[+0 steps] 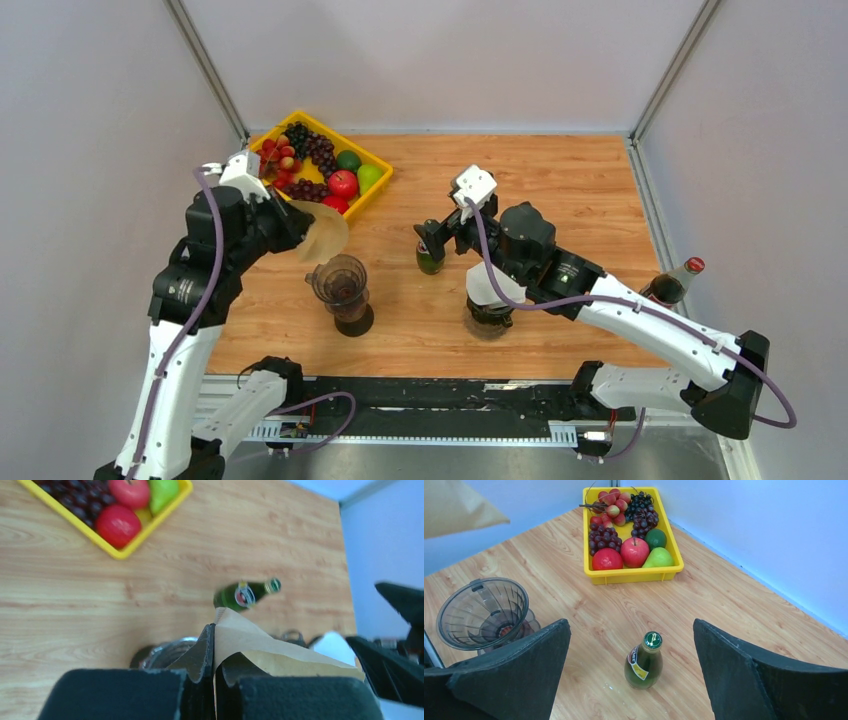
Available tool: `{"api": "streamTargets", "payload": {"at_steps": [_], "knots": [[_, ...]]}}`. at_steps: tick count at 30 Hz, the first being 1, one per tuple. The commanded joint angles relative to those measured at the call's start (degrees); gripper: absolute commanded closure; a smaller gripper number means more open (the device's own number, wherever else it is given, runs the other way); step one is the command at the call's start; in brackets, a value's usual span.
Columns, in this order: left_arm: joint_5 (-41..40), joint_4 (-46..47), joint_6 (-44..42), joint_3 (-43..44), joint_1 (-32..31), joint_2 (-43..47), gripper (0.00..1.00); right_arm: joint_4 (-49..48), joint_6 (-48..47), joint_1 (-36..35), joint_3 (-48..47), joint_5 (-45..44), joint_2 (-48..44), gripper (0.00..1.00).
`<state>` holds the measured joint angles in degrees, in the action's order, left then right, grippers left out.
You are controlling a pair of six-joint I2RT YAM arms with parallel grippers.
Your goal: Place the coffee filter in the dripper
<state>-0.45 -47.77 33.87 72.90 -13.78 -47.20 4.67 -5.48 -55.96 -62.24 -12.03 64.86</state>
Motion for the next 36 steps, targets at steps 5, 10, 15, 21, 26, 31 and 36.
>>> {"api": "streamTargets", "payload": {"at_steps": [5,10,15,21,26,31,36], "knots": [[19.8,-20.7,-5.8,3.5,0.3,-5.9,0.97,-3.5,1.3,0.2,2.3,2.2,-2.0,0.0],[21.6,-21.4,-6.9,-1.4,0.3,-7.5,0.97,-3.5,0.8,0.2,3.1,3.1,-2.4,0.0],[19.3,-22.4,-8.0,-2.2,0.2,-9.3,0.97,-3.4,0.7,0.2,3.2,3.7,-2.3,0.0],[14.4,-22.2,-8.0,-3.3,0.2,-9.6,0.89,-3.4,0.6,0.2,3.3,4.1,-2.3,0.0],[10.2,-21.6,-8.2,-3.6,0.2,-10.1,0.73,-3.4,0.4,0.2,3.4,4.4,-2.4,0.0],[8.8,-21.1,-8.4,-3.1,0.2,-10.2,0.51,-3.4,0.2,0.2,3.5,5.4,-2.4,0.0],[5.7,-22.1,-8.5,-0.4,0.2,-9.3,0.35,-3.4,0.3,0.2,2.8,8.9,-1.6,0.0]]}}
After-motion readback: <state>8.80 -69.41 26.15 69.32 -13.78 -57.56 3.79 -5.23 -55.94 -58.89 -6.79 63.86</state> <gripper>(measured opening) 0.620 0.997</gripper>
